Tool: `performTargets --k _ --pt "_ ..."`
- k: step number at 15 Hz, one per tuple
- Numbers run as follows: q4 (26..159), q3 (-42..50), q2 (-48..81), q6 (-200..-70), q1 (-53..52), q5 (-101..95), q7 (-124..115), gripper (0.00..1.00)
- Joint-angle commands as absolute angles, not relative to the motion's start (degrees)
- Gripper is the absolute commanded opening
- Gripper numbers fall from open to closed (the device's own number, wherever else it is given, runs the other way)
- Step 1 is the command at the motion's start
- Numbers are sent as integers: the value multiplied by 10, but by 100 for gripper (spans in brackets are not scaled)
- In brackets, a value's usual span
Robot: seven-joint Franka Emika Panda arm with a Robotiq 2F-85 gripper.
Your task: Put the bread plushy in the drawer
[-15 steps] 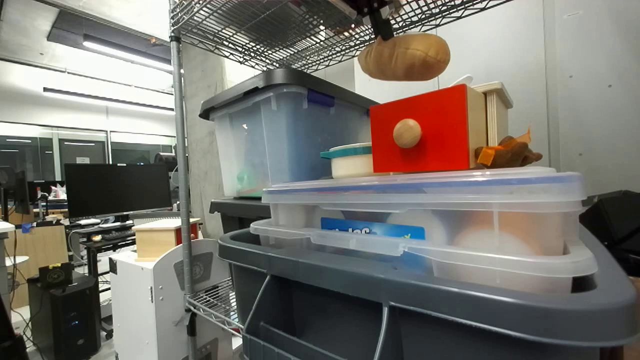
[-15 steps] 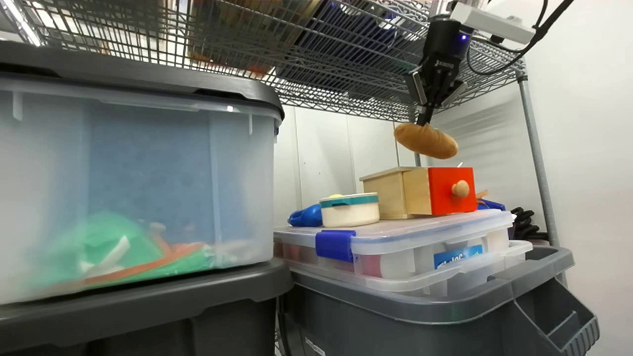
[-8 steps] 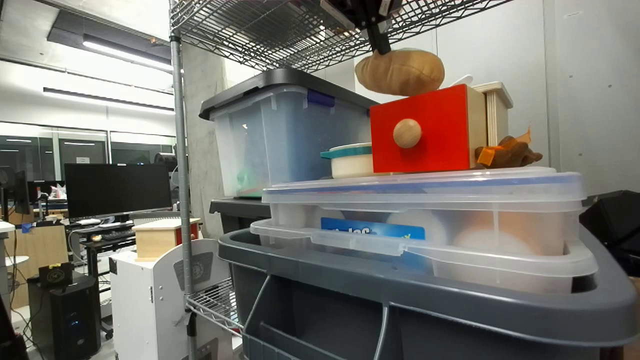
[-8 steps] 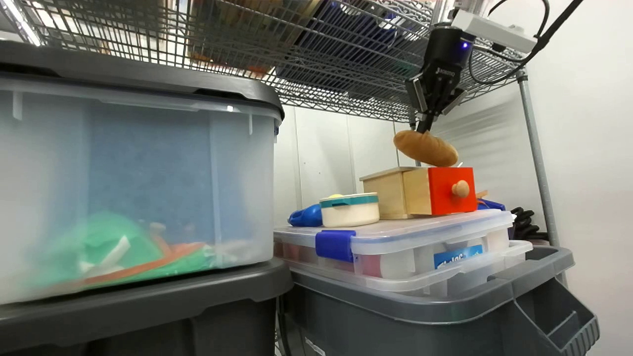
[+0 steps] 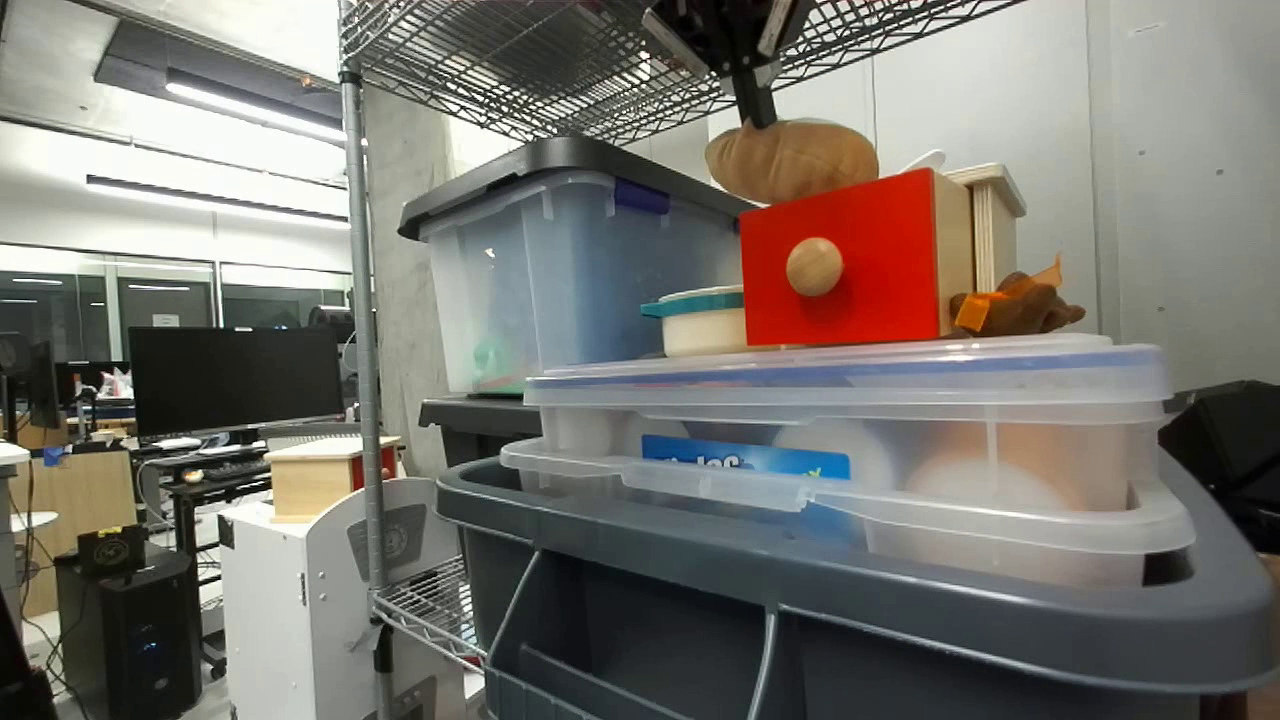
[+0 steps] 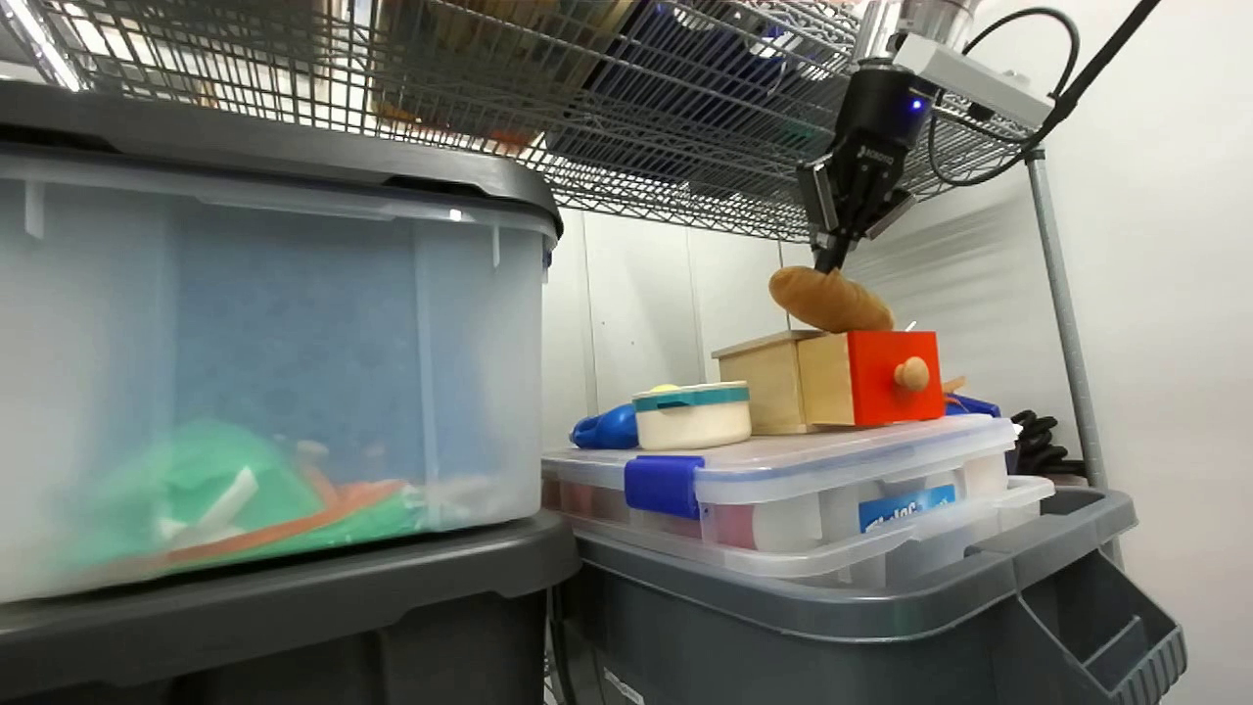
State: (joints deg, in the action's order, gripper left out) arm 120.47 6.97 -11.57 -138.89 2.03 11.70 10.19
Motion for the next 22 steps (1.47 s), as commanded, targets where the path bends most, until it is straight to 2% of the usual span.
performTargets --k 1,22 --pt "1200 78 -116 -1397 19 136 128 1" --pt "1199 93 -101 -1395 19 170 153 1"
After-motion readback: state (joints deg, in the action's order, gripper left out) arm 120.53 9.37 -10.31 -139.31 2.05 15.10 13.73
